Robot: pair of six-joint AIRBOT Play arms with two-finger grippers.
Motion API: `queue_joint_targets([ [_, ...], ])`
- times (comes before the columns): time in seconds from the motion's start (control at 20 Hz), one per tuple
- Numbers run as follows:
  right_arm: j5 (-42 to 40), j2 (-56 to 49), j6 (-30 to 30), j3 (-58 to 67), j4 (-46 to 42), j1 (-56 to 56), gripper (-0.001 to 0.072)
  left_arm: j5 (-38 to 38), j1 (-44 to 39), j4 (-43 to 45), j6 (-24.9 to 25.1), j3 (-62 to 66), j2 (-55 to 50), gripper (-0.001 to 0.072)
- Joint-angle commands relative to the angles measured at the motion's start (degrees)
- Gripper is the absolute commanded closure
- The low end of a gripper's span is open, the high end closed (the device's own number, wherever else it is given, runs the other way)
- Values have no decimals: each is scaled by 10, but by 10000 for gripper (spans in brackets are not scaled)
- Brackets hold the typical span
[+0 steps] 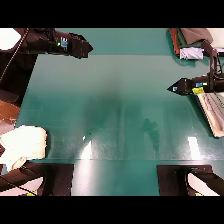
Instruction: Fold the shirts.
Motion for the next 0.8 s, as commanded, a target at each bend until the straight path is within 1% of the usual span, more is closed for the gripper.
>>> queue_joint_targets([
  [0.0,1,0,0,0,0,1,690,8,0,0,0,0,0,684],
  [0.45,4,0,0,0,0,1,690,8,0,0,0,0,0,684],
  [0.75,31,0,0,0,0,1,690,17,0,0,0,0,0,684],
])
